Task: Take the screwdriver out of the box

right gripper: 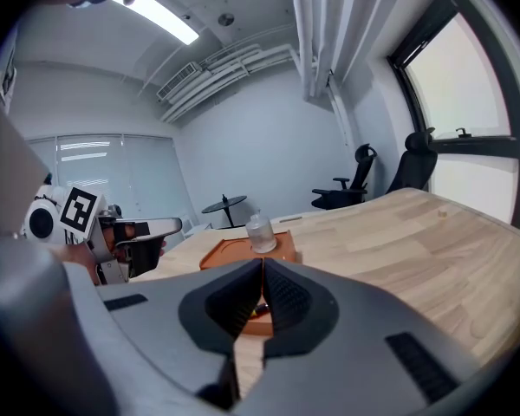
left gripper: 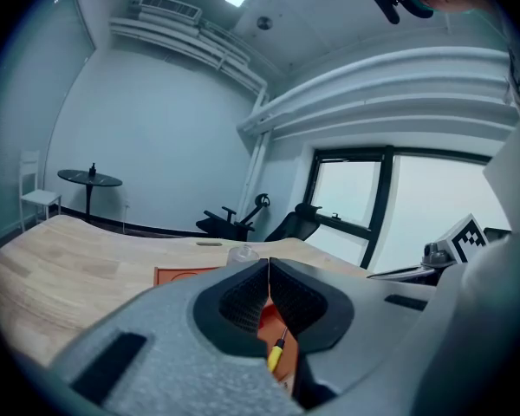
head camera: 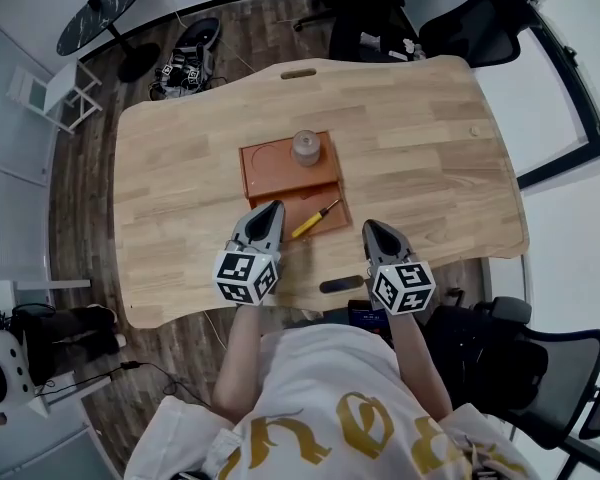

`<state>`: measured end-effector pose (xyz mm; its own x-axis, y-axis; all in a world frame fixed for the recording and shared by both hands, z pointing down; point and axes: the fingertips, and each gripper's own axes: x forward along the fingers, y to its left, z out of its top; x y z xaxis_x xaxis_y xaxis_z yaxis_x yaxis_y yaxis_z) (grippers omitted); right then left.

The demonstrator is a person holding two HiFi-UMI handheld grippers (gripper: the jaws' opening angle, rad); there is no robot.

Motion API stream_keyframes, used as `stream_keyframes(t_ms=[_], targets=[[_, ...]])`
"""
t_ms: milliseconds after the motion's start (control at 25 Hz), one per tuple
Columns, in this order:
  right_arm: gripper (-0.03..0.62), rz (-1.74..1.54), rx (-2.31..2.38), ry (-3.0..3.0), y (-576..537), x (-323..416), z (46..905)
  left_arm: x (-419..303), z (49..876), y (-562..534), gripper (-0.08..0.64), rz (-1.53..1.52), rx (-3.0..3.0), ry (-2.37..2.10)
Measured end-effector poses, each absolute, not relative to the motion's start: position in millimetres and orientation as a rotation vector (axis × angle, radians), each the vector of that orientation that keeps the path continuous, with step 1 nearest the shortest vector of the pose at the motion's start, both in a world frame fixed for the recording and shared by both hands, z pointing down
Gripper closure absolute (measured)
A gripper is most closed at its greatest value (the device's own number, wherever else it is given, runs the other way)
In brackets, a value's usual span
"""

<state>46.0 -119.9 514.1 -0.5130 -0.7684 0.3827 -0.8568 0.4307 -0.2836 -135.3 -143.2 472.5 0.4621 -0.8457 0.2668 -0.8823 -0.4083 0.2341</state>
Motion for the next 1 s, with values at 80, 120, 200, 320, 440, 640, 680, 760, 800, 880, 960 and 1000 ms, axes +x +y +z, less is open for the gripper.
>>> stream_keyframes(t_ms=[80,120,200,320,440,640,680,760,800,880,960,1000], targets=[[0.580,0.675,1.432,-2.492,-125,46,514,-136,474,-145,0.549,0.166,2.377,-1.458],[0.580,0.680,1.429,-2.494,-126,46,515,-135,475,-147,0.549,0.174,2.375,-1.453],[0.580,0.689,1.420,-2.491,-130,46,518,-134,479,-150,0.549,0.202,2.369,-1.439],[0.580,0.702,1.412,-2.479,-136,49,525,-130,490,-151,0.549,0.260,2.371,-1.408],[0.580,0.715,1.413,-2.469,-142,53,530,-125,505,-152,0.549,0.305,2.355,-1.347],[0.580,0.736,1.388,-2.463,-151,53,537,-107,531,-156,0.549,0.405,2.323,-1.180],[0.580,0.744,1.380,-2.458,-152,53,540,-103,537,-158,0.549,0.434,2.319,-1.153],[0.580,0.765,1.364,-2.440,-153,51,550,-98,549,-161,0.548,0.502,2.309,-1.099],[0.580,0.780,1.356,-2.429,-154,51,555,-96,556,-162,0.548,0.540,2.301,-1.075],[0.580,0.812,1.349,-2.407,-155,53,566,-91,569,-164,0.548,0.611,2.280,-1.029],[0.580,0.835,1.346,-2.388,-157,57,574,-88,581,-166,0.548,0.653,2.264,-0.989],[0.580,0.841,1.343,-2.381,-158,58,578,-86,586,-168,0.548,0.669,2.259,-0.973]])
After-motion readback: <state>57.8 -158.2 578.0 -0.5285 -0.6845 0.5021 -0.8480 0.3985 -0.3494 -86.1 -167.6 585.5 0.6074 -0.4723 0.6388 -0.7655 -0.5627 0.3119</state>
